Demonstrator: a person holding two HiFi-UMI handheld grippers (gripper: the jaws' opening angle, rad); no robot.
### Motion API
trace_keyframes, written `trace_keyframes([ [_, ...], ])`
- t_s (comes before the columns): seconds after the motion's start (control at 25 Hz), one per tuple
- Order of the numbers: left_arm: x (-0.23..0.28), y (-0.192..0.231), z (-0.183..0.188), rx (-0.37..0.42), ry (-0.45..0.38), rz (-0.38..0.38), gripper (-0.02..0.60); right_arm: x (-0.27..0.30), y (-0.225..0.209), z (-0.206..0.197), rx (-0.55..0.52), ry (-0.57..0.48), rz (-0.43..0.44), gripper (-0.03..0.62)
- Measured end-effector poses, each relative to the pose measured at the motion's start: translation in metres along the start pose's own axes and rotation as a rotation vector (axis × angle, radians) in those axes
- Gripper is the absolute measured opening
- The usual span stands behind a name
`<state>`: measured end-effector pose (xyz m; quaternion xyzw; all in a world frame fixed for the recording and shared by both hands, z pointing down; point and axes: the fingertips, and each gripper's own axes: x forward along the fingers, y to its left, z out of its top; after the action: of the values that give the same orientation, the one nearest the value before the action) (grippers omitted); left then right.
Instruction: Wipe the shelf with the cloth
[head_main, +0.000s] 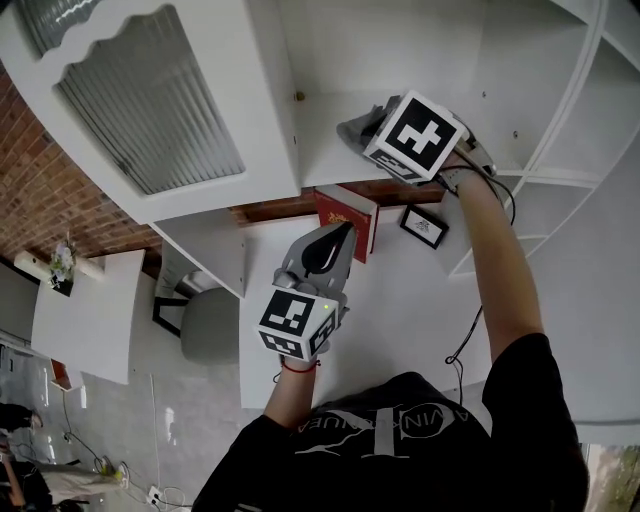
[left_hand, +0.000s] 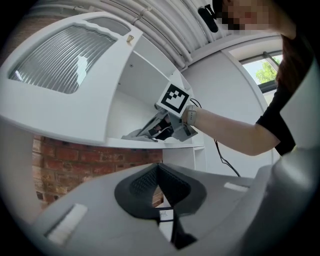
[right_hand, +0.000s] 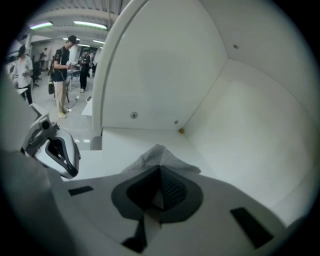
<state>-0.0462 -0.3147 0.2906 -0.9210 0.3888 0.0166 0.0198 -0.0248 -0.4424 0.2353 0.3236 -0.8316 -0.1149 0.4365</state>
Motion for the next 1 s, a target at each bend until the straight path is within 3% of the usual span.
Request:
trace_keyframes([
  [0.52,-0.017,0.015,0.000,0.000,0.005,0.072,0.009,0.006,0.080,0.070,-0.158,-0.137,0.155,0.012],
  [0.72,-0.018,0.011,0.000,-0.004,0.005,0.071,0.009,-0.003,0.076,0.059,-0.112,-0.147,0.143,0.012],
  [1.0,-0.008,-0.004,0.001,-0.008,0.000,0.022,0.009,-0.020,0.047,0.016,-0.008,-0.105,0.057,0.012],
])
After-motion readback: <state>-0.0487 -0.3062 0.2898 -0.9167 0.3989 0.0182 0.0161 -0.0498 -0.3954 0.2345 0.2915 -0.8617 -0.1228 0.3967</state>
